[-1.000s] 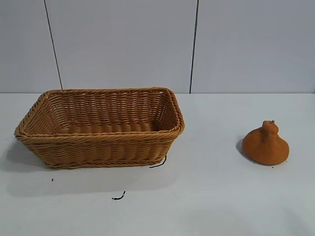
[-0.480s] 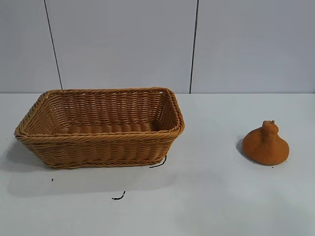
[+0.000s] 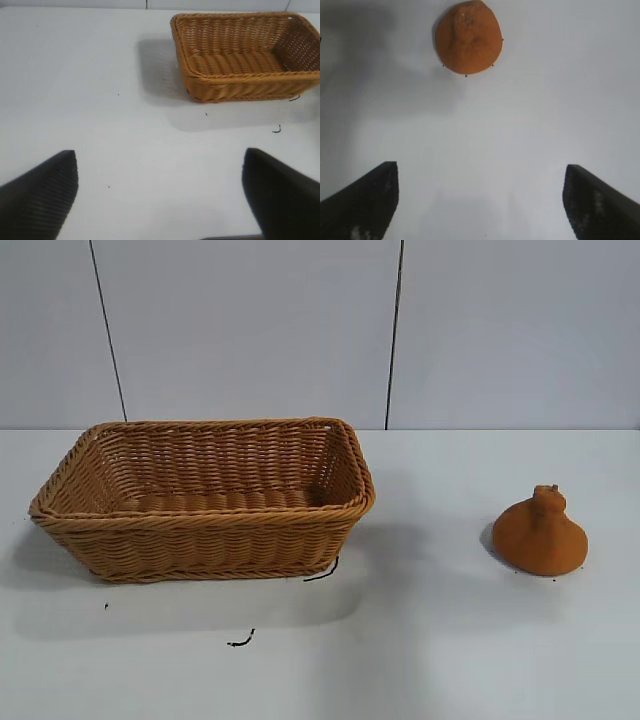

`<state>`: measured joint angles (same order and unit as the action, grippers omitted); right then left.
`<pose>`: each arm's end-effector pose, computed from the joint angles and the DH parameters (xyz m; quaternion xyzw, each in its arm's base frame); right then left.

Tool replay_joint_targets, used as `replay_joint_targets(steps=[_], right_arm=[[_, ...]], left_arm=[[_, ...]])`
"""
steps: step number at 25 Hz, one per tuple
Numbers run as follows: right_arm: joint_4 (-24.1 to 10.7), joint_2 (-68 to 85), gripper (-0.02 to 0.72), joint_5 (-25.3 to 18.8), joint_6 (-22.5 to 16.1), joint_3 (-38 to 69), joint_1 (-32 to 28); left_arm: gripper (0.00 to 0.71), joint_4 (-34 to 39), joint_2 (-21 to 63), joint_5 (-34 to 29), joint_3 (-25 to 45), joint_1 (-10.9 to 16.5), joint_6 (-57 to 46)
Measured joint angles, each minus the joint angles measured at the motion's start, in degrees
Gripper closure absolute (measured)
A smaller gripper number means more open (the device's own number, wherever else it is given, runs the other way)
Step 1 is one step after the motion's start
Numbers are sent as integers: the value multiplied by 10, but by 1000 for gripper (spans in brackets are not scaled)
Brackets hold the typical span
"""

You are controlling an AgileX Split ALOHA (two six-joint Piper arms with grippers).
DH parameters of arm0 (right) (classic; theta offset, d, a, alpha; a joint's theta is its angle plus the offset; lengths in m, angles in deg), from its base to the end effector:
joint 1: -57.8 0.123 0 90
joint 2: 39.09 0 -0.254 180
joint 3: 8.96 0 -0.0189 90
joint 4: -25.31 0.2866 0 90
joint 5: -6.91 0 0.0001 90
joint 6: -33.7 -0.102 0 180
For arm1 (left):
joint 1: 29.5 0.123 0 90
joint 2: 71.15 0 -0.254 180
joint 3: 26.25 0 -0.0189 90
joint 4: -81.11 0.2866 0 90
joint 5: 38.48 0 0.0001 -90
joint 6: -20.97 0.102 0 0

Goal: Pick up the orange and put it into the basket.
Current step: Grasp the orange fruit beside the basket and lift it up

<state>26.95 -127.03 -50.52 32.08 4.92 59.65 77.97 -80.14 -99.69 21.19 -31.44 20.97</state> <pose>0.3111 0.0125 0.2412 0.0034 0.9836 0.0187 0.1796 0.0675 -0.0072 0.2896 0.0156 0.8551 -0.0361 0.5170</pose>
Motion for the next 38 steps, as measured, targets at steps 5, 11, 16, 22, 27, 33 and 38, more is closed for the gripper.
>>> replay_joint_targets(steps=[5,11,16,22,27,33,38], right_arm=[[2,-141,69,2,0,-128,0],[4,-255,69,5,0,-202,0],[21,-323,69,8,12,-204,0],[48,-389,69,48,26,-204,0],[47,-430,69,72,26,-204,0],[47,-451,227,81,26,-204,0],[47,-447,618,54,26,-226,0]], left_arm=[[71,0,0,0,0,0,0],[71,0,0,0,0,0,0],[71,0,0,0,0,0,0],[71,0,0,0,0,0,0],[71,0,0,0,0,0,0],[71,0,0,-1,0,0,0],[71,0,0,0,0,0,0]])
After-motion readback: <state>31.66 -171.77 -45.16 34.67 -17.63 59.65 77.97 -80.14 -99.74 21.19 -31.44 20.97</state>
